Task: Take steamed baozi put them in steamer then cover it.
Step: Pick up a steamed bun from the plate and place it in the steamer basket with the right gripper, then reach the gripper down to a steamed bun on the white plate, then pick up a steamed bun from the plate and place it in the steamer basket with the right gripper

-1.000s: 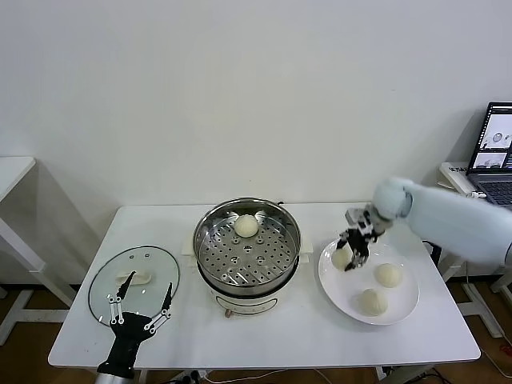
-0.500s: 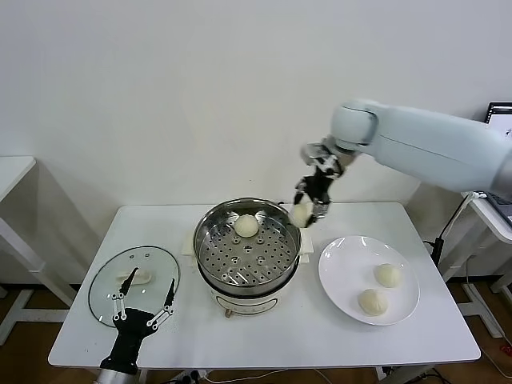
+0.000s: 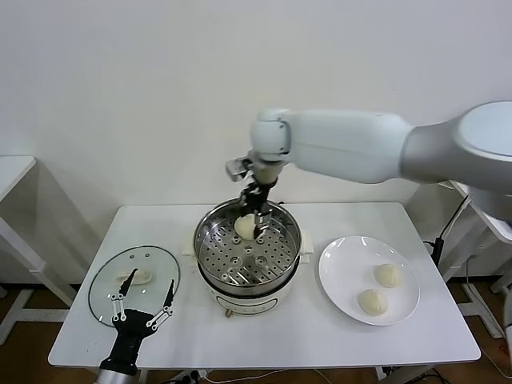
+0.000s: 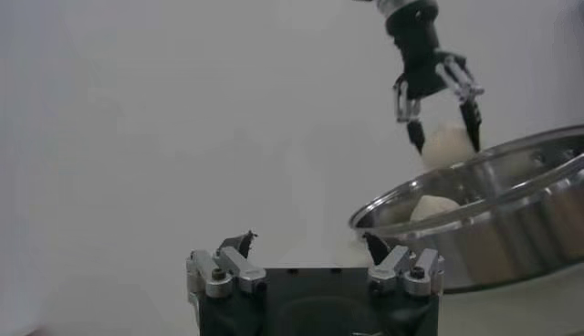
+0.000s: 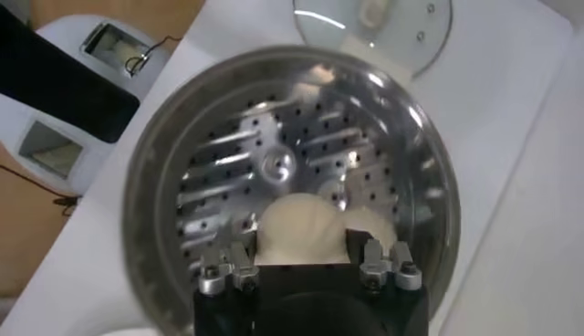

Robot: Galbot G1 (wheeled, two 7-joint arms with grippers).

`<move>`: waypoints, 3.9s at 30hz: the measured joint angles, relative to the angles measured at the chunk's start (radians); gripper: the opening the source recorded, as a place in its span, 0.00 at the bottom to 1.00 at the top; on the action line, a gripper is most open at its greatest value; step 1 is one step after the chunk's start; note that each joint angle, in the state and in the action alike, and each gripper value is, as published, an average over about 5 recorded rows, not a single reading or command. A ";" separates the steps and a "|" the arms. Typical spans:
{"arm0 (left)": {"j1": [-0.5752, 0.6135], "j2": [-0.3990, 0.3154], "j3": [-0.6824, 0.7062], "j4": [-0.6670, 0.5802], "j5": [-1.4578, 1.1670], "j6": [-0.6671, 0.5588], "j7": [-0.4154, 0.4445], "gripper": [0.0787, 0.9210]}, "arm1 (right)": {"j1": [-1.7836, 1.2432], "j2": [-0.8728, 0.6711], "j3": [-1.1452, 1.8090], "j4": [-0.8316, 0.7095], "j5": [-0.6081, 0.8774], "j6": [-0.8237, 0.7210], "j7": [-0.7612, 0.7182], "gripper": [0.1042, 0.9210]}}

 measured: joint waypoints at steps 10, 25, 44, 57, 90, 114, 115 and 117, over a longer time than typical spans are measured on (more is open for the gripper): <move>0.000 0.000 0.004 0.002 0.001 -0.001 0.000 0.88 | -0.060 0.100 -0.014 -0.076 0.005 -0.015 0.042 0.68; 0.001 0.001 -0.004 0.005 0.000 -0.009 0.000 0.88 | -0.118 0.145 -0.017 -0.109 0.000 -0.026 0.078 0.83; 0.002 -0.001 0.006 0.003 0.012 -0.006 -0.001 0.88 | 0.032 -0.203 0.057 0.131 -0.095 0.025 -0.023 0.88; 0.008 -0.001 0.019 0.002 0.029 -0.003 -0.001 0.88 | -0.012 -0.660 0.057 0.231 -0.295 0.119 -0.115 0.88; 0.014 -0.011 -0.002 0.017 0.029 -0.007 -0.003 0.88 | -0.485 -0.836 0.249 0.212 -0.474 0.129 0.027 0.84; 0.000 -0.006 0.012 0.018 0.028 -0.004 -0.004 0.88 | -0.189 -0.768 0.237 0.294 -0.478 0.270 -0.060 0.69; 0.000 -0.006 0.013 0.017 0.028 -0.004 -0.004 0.88 | -0.160 -0.751 0.235 0.299 -0.477 0.293 -0.066 0.69; 0.000 -0.005 0.013 0.017 0.028 -0.004 -0.004 0.88 | -0.107 -0.714 0.234 0.309 -0.476 0.342 -0.074 0.70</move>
